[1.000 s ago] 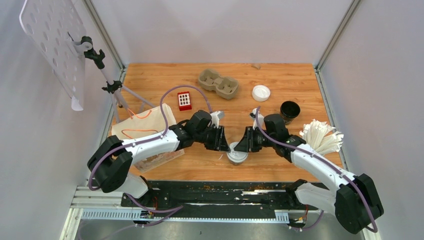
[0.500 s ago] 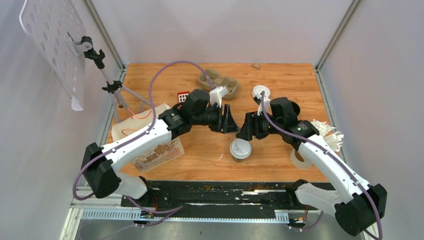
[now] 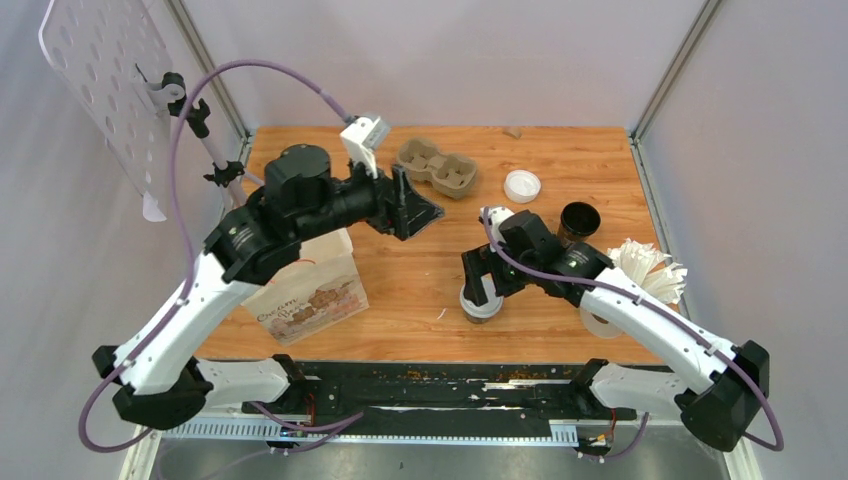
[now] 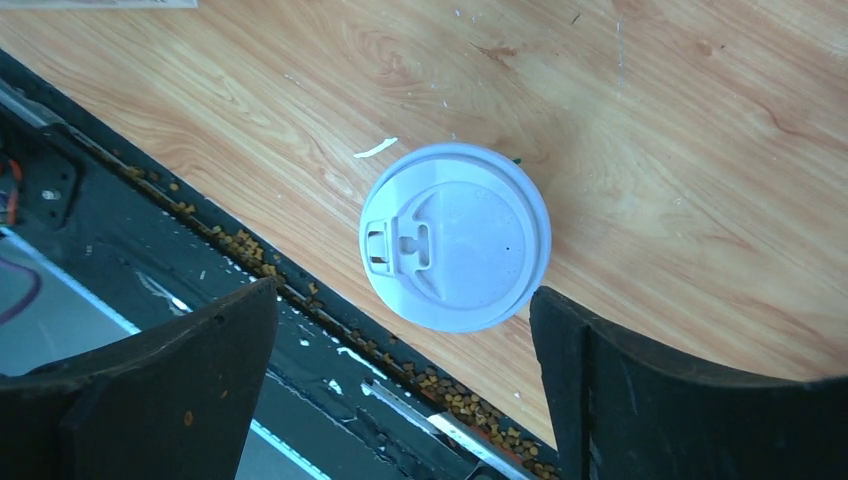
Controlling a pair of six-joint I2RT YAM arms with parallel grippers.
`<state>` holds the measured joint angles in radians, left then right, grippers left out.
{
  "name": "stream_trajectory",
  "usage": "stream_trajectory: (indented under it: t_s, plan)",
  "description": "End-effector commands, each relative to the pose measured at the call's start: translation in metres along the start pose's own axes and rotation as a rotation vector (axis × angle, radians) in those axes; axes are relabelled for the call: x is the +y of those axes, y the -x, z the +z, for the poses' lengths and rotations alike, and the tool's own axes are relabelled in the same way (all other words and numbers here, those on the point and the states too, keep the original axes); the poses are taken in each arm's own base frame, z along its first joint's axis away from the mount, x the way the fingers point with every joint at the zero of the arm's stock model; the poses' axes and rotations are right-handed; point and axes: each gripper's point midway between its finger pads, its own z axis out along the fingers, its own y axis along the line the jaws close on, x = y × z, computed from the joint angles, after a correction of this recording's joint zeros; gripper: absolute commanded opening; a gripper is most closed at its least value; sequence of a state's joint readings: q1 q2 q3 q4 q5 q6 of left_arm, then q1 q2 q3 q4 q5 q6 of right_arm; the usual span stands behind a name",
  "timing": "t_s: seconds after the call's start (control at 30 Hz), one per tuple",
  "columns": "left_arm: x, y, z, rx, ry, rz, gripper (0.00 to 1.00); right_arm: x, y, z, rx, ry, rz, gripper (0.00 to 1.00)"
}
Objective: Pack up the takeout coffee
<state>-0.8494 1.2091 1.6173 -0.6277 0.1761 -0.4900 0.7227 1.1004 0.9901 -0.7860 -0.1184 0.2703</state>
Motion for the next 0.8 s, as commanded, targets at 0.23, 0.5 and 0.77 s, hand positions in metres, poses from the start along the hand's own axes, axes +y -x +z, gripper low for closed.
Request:
stream_trajectory:
  t_s: [0.23, 0.5, 0.77]
  plan:
    - [0.018, -0.007, -0.058, -0.049, 0.116, 0.061, 0.94, -0.006, 0.004, 0.019, 0.039, -0.188, -0.066, 0.96]
    - [0.026, -0.013, -0.066, -0.049, 0.145, 0.077, 0.96, -0.004, -0.005, 0.033, 0.072, -0.192, -0.075, 0.92]
    - [0.029, -0.018, -0.067, -0.046, 0.151, 0.076, 0.97, -0.01, -0.012, 0.041, 0.094, -0.225, -0.081, 0.92]
